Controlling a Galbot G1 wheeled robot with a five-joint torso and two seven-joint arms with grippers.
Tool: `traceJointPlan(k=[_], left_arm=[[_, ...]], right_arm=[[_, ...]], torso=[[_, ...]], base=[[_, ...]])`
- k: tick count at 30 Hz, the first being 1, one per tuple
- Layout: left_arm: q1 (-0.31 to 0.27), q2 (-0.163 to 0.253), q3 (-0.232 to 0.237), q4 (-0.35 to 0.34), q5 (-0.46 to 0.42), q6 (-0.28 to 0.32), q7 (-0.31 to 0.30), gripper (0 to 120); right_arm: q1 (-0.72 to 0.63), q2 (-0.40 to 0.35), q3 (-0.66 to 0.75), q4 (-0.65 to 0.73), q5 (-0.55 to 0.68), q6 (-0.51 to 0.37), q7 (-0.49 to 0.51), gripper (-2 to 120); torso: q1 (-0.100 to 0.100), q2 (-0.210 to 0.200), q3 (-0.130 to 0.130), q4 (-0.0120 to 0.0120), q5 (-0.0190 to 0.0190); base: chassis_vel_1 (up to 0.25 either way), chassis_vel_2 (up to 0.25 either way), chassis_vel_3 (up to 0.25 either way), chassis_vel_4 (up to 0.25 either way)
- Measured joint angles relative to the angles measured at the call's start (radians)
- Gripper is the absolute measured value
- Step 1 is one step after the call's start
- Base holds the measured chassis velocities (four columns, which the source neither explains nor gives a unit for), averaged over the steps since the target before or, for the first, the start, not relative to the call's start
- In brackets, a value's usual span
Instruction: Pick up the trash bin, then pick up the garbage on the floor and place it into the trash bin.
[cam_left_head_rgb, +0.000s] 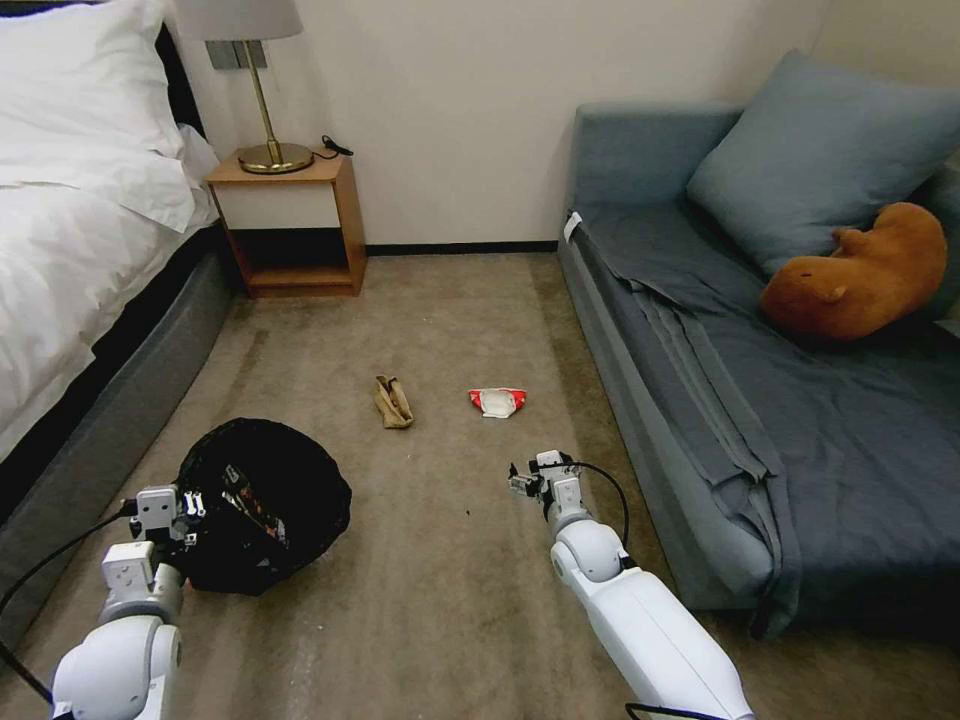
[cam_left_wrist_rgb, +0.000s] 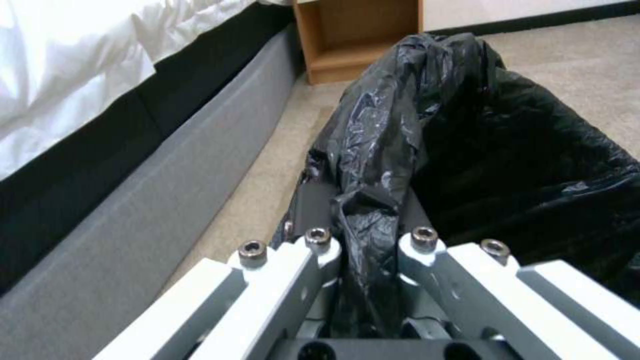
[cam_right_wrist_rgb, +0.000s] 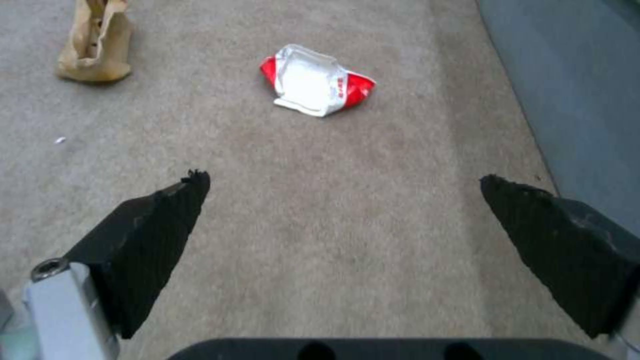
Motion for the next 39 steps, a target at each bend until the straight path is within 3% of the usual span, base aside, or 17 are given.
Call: traceJointPlan(k=[39], left_arm=[[0.013,0.045,-0.048,0.007,-0.029,0.005,0.003,5]], right_arm=[[0.007,0.022,-0.008,-0.028,-0.02,-0.002,0.0,100]], torso=[[0.0,0.0,0.0,0.0,0.0002]], base=[[-0.078,0.08,0.082,-0.08]])
